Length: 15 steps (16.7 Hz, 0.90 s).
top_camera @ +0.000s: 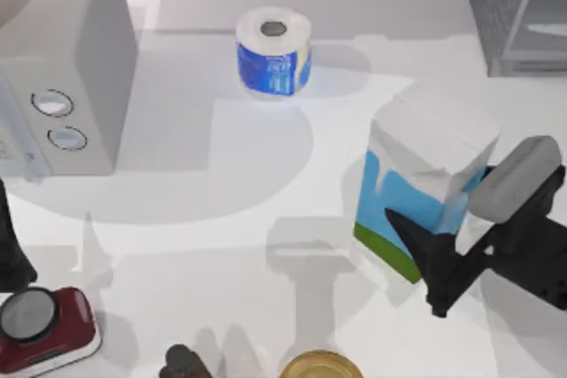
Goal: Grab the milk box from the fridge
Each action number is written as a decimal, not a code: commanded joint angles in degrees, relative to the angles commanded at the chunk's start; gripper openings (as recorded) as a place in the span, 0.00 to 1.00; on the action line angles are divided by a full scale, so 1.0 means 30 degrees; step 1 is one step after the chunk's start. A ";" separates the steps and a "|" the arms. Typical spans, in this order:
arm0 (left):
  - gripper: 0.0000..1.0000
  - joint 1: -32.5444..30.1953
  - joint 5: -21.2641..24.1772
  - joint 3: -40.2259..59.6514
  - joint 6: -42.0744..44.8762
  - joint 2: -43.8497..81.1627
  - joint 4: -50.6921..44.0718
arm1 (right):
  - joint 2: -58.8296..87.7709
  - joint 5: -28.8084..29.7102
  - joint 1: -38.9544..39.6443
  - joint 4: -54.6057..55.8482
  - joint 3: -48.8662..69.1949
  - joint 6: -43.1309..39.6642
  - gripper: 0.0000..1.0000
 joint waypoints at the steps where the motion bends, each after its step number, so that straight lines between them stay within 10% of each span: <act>1: 1.00 0.0000 0.0000 0.0000 0.0000 0.0000 0.0000 | 0.1100 0.0087 0.0134 0.0798 0.0164 0.0023 0.00; 13: 1.00 0.0000 0.0000 0.0000 0.0000 0.0000 0.0000 | 0.6592 0.0803 0.0616 0.5589 0.1065 0.0205 0.00; 15: 1.00 0.0000 0.0000 0.0000 0.0000 0.0000 0.0000 | 0.6592 0.0803 0.0616 0.5589 0.1065 0.0205 0.15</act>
